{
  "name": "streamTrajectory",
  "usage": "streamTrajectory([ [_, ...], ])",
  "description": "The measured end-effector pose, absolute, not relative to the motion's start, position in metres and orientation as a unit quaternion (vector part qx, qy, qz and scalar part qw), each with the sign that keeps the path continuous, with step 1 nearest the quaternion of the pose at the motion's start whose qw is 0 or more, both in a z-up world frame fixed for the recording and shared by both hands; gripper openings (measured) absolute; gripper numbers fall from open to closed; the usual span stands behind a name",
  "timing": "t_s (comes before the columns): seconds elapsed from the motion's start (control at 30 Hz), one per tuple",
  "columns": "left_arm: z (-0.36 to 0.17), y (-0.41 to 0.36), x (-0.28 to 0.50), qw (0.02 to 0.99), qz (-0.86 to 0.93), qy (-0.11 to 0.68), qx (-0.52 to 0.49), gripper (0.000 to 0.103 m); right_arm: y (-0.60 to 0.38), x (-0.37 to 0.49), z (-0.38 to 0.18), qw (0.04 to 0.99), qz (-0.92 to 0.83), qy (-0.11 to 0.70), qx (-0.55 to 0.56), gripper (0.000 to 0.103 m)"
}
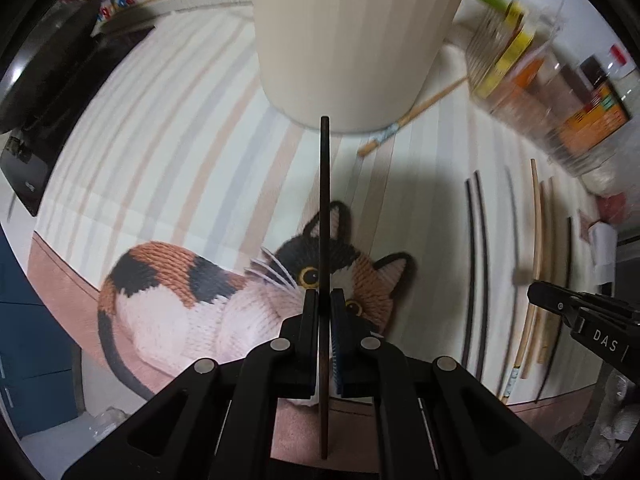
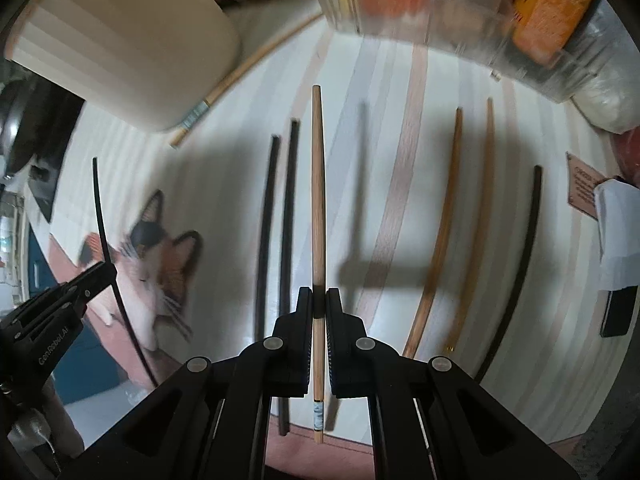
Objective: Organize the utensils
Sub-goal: 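Lift both held chopsticks and carry them toward the utensil holder, then lower both chopsticks into the utensil holder and open both tools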
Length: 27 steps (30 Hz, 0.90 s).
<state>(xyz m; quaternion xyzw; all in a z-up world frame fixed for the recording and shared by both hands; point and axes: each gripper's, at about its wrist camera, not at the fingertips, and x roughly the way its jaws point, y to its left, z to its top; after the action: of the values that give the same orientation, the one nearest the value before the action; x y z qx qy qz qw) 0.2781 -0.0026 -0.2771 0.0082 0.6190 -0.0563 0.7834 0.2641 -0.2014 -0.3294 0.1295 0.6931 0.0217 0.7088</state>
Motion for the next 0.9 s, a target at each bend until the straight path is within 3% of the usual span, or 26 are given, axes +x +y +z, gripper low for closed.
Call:
streamTrajectory([
  [0.3,-0.194,0.009,0.261,0.848,-0.056,0.527,-0.013,0.003,-0.200,0.281,-0.242,0.785,0.040,0.598,0.158,0.006],
  [0.9,0.000,0.036,0.301,0.937,-0.075,0.334,-0.067,0.003,-0.162,0.385,-0.040,0.901,0.099,0.384,0.175,0.006],
])
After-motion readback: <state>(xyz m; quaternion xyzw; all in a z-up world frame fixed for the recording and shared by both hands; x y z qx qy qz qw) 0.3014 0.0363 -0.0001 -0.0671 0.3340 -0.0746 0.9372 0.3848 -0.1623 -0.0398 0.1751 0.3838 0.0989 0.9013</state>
